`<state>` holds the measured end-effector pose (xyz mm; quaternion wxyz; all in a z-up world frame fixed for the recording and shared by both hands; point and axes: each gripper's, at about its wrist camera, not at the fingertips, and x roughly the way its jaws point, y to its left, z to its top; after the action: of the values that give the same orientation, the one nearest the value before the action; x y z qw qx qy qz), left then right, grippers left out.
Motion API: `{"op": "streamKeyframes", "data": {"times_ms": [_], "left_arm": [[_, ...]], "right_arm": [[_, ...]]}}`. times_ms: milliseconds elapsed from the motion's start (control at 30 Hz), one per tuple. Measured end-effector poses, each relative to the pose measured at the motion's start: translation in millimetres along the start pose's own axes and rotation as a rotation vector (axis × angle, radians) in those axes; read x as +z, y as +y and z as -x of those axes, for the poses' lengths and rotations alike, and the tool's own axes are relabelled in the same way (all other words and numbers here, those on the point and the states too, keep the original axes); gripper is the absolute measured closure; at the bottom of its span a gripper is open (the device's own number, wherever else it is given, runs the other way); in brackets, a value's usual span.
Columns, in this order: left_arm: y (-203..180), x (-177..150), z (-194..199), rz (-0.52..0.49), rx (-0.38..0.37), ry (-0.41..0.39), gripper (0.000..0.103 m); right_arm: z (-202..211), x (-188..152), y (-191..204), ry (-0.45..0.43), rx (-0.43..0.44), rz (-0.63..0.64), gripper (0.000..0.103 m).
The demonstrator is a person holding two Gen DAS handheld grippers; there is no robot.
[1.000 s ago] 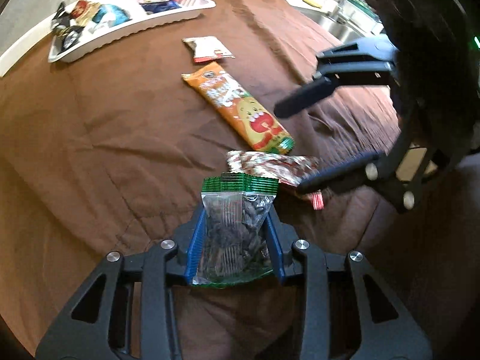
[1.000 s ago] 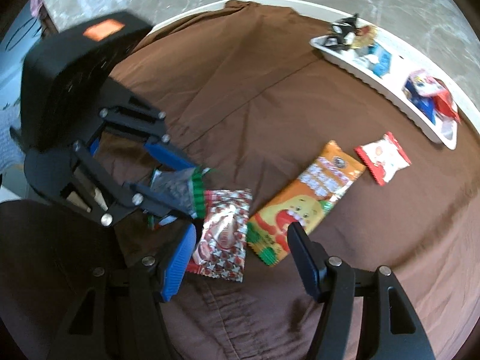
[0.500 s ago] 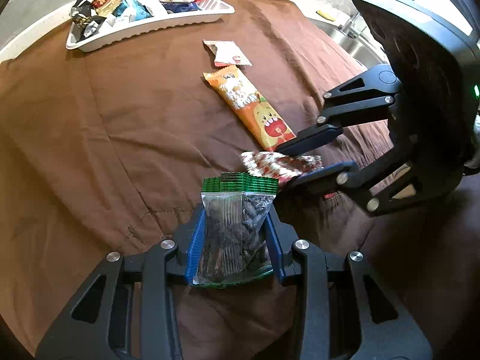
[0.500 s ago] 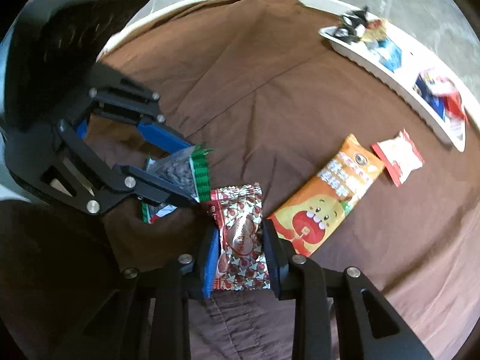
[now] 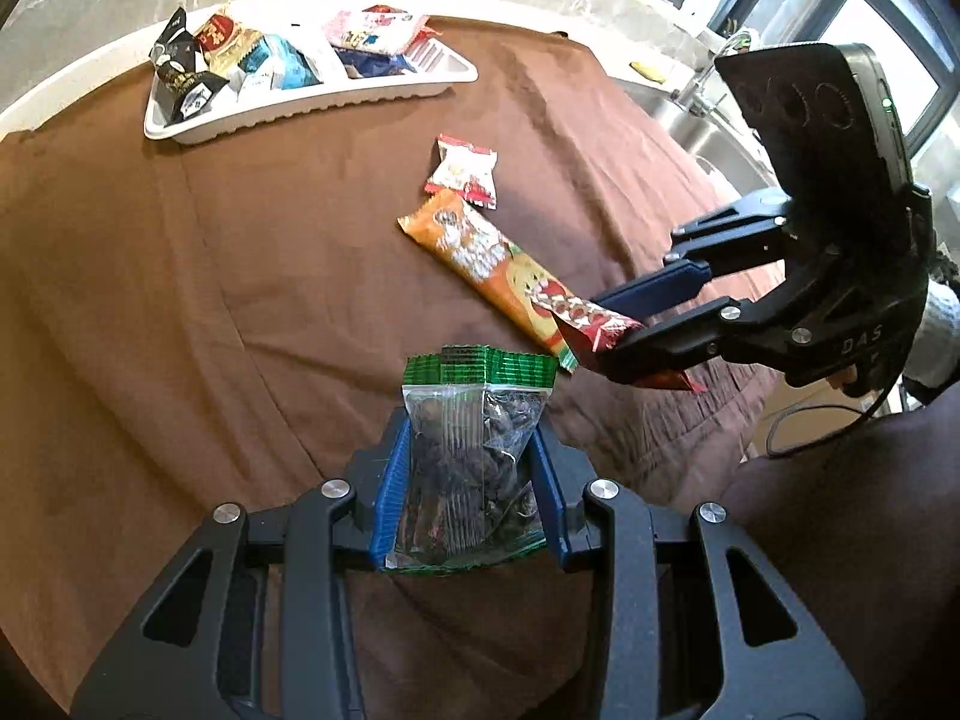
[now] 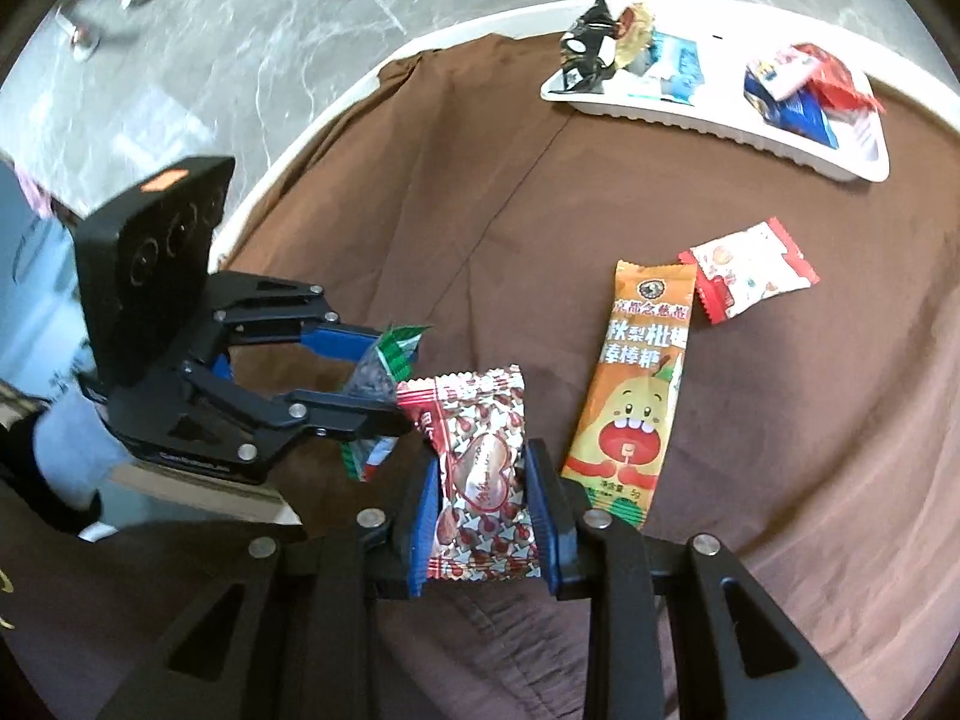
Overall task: Organize snacks
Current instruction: 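Carry both packets to the white tray and open both tools inside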
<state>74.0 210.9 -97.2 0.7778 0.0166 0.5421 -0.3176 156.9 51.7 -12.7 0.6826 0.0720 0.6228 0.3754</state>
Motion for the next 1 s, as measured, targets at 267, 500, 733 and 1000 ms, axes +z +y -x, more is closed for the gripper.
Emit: {"op": "streamKeyframes", "data": {"times_ms": [267, 500, 733, 1000], "left_arm": [[22.3, 28.3, 4.7, 0.034, -0.011, -0.037, 0.068], [43.7, 75.2, 10.9, 0.062, -0.034, -0.106, 0.068], [61.4, 131.6, 10.5, 0.046, -0.030, -0.146, 0.068], [98.0, 200.4, -1.5, 0.083, -0.031, -0.182, 0.068]], "right_arm": [[20.0, 11.3, -17.2, -0.066, 0.019, -0.105, 0.073], [45.6, 29.6, -40.3, -0.141, 0.001, -0.174, 0.073], [57.5, 72.0, -67.8, -0.219, -0.005, -0.241, 0.073], [66.0, 127.5, -94.2, -0.304, -0.047, -0.272, 0.073]]}}
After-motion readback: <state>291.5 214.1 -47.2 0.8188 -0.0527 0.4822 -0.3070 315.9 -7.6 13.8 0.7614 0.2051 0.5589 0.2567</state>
